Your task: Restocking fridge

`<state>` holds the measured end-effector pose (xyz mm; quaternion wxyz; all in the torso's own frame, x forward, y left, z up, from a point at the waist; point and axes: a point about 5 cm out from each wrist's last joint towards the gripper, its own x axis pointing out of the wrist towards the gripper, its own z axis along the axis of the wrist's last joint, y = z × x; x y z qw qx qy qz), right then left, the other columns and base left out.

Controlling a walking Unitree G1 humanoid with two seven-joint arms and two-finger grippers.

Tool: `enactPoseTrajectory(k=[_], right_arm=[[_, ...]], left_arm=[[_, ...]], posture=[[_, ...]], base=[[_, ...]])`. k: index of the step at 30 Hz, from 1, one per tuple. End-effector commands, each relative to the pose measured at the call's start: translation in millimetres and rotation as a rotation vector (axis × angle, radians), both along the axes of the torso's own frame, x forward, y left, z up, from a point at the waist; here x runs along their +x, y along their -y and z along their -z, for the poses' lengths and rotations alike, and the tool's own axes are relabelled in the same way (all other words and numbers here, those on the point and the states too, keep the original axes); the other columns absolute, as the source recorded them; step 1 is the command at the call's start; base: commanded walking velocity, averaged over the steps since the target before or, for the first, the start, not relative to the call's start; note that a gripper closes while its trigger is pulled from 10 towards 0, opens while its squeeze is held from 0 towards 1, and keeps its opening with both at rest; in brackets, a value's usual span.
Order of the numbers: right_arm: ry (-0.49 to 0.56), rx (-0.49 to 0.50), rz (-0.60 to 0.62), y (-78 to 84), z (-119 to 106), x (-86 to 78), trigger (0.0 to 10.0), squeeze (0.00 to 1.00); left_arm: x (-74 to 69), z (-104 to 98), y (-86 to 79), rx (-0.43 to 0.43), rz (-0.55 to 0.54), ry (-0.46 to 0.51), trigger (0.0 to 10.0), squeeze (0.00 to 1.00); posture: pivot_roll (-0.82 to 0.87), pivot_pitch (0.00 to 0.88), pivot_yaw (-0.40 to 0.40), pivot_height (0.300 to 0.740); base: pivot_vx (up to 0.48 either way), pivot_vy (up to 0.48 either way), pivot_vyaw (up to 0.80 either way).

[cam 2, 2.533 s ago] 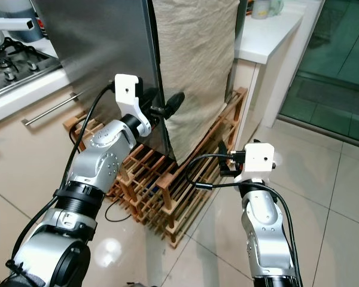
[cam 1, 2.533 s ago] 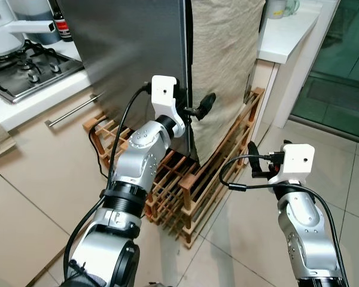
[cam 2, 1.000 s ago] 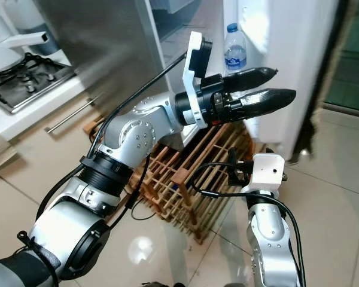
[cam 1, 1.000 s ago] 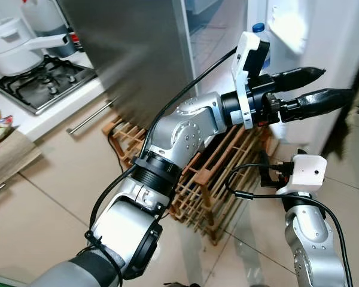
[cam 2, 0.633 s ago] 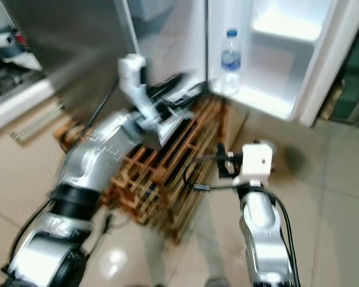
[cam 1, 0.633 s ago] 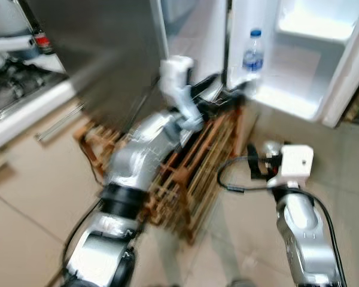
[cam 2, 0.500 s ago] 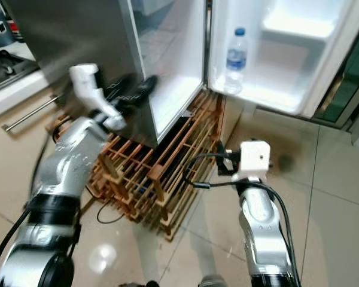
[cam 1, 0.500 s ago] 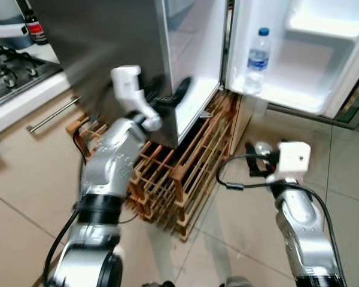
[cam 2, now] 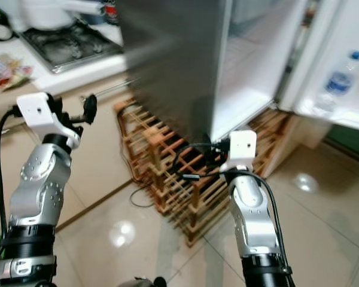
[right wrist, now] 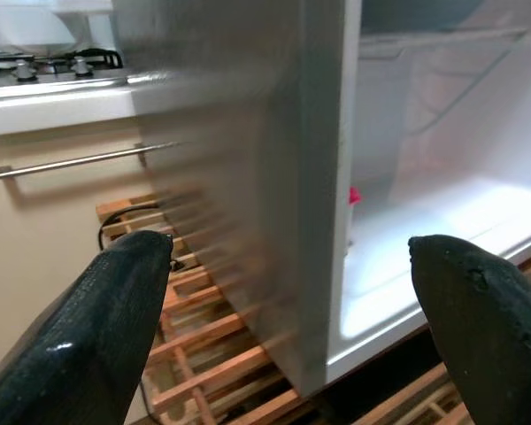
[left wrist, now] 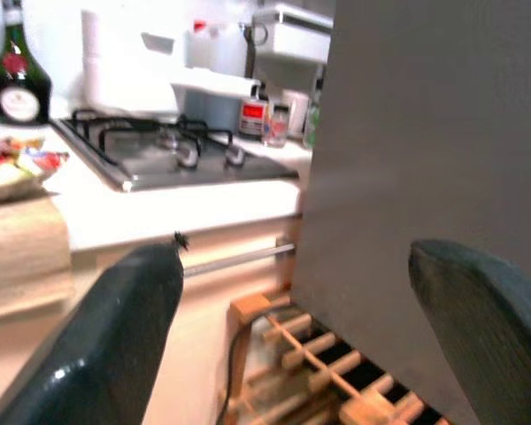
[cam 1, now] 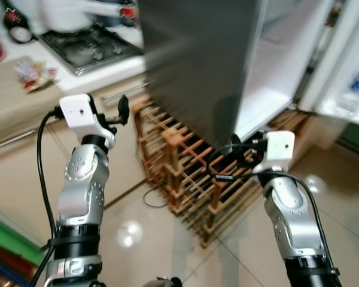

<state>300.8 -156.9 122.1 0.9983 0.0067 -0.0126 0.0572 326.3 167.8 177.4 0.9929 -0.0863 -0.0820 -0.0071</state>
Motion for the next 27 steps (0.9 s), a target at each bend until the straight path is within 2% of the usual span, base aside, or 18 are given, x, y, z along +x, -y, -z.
enactPoseTrajectory(k=[1, 9, 12, 27], right_arm=[[-0.011, 0.024, -0.007, -1.0, 1.6, -0.3, 10.0, 0.0], [-0.01, 0.04, -0.031, -4.1, 0.5, 0.1, 10.0, 0.0], [-0.01, 0.052, -0.031, -4.1, -0.1, 0.9, 10.0, 0.0], [-0.006, 0.053, -0.068, -9.6, -2.5, 2.3, 10.0, 0.0]], left_arm=[[2.5, -4.5, 10.7, 0.043, 0.017, 0.005, 10.0, 0.0], [4.6, -1.2, 24.1, 0.131, 0.043, -0.009, 10.0, 0.0], [4.8, 0.5, 24.9, 0.13, 0.044, -0.023, 10.0, 0.0], [7.1, -0.1, 28.6, 0.153, 0.033, -0.03, 10.0, 0.0]], posture=[[-0.09, 0.0, 0.064, 0.74], [-0.1, 0.0, 0.066, 0.74], [-0.1, 0.0, 0.067, 0.74], [-0.1, 0.0, 0.065, 0.74]], base=[[0.0, 0.0, 0.52], [0.0, 0.0, 0.52], [0.0, 0.0, 0.52], [0.0, -0.428, 0.48]])
